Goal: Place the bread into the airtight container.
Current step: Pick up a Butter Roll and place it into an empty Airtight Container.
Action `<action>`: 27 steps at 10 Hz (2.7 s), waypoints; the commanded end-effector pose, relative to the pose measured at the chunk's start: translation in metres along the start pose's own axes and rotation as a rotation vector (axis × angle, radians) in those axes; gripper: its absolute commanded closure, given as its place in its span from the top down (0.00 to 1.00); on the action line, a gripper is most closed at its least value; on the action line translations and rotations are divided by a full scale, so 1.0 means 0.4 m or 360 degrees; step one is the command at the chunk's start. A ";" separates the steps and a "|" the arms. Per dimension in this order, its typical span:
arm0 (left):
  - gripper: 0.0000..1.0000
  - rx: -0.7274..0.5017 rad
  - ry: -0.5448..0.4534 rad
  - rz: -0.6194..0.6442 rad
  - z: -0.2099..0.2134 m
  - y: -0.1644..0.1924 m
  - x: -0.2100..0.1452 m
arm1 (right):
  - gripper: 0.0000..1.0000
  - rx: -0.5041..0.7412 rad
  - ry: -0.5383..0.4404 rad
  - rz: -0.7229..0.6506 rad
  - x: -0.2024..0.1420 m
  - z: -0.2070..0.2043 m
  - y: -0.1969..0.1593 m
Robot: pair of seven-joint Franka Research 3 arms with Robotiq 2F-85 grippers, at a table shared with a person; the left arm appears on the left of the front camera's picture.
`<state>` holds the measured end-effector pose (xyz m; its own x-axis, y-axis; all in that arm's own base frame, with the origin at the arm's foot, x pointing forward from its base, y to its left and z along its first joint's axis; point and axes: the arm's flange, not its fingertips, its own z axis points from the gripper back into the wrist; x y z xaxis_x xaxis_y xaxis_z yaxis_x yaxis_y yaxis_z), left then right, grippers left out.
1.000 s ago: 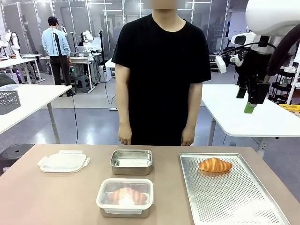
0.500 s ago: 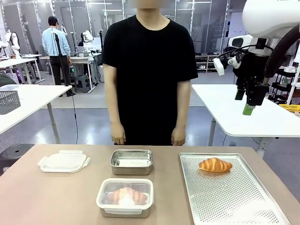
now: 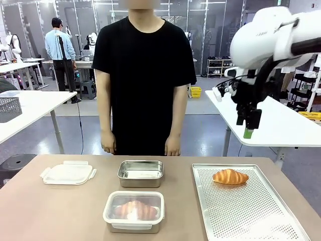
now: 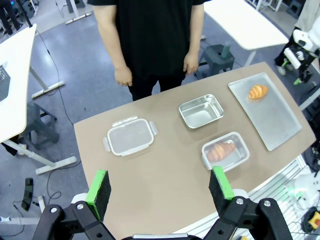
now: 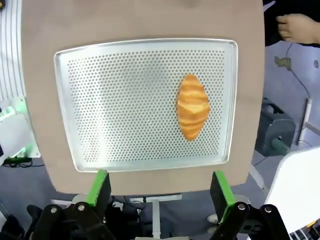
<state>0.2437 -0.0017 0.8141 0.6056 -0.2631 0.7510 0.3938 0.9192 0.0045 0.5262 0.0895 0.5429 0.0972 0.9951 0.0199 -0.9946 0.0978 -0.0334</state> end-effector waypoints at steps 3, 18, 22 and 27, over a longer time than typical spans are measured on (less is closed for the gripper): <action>1.00 0.0009 0.0001 -0.0014 0.005 0.001 0.003 | 1.00 -0.0100 -0.0008 -0.0033 0.019 -0.183 -0.072; 1.00 0.0009 0.0001 -0.0014 0.005 0.001 0.003 | 1.00 0.0083 -0.0103 0.0000 -0.044 -0.572 -0.198; 1.00 0.0009 0.0001 -0.0014 0.005 0.001 0.003 | 1.00 0.0056 -0.0030 -0.0043 -0.055 -0.631 -0.203; 1.00 0.0009 0.0001 -0.0014 0.005 0.001 0.003 | 0.81 0.0076 -0.0052 -0.0053 -0.060 -0.650 -0.206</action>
<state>0.2438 -0.0017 0.8140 0.6057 -0.2631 0.7509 0.3938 0.9192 0.0044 0.6102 0.0601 0.2835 0.1153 0.9916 0.0589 -0.9931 0.1139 0.0269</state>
